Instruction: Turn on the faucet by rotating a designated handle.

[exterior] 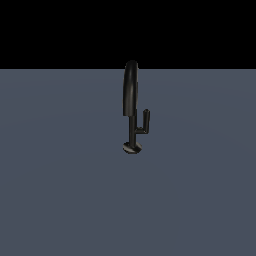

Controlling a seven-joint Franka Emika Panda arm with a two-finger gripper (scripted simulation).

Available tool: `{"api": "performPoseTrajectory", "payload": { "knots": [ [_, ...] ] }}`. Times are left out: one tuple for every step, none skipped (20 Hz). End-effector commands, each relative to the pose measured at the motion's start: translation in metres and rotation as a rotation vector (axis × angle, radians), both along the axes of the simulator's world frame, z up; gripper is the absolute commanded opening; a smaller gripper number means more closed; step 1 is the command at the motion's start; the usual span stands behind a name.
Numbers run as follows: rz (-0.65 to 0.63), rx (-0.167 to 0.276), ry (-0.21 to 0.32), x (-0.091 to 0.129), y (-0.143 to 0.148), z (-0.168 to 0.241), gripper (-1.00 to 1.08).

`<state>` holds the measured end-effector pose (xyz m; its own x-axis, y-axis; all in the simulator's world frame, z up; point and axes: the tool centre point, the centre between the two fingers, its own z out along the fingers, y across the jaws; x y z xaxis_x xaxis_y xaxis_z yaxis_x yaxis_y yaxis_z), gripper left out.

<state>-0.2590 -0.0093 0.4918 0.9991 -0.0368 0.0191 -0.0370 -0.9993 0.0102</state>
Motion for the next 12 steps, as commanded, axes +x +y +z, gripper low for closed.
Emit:
{"api": "performPoseTrajectory", "payload": {
  "knots": [
    [0.000,0.000,0.000,0.000,0.000,0.000,-1.00],
    [0.000,0.000,0.000,0.000,0.000,0.000,-1.00],
    [-0.001,0.001,0.001,0.001,0.000,0.000,-1.00],
    [-0.003,0.003,0.003,0.001,0.000,0.000,-1.00],
    [-0.005,0.005,0.005,0.002,0.000,0.000,-1.00],
    [-0.009,0.008,0.008,0.003,0.000,-0.001,-1.00],
    [-0.012,0.012,0.011,0.005,0.000,-0.001,-1.00],
    [-0.017,0.016,0.015,0.007,0.000,-0.001,-1.00],
    [-0.022,0.021,0.020,0.009,0.000,-0.001,-1.00],
    [-0.028,0.027,0.025,0.011,0.000,-0.002,-1.00],
    [-0.034,0.033,0.031,0.014,0.000,-0.002,-1.00],
    [-0.041,0.041,0.038,0.017,0.000,-0.003,-1.00]
  ]
}}
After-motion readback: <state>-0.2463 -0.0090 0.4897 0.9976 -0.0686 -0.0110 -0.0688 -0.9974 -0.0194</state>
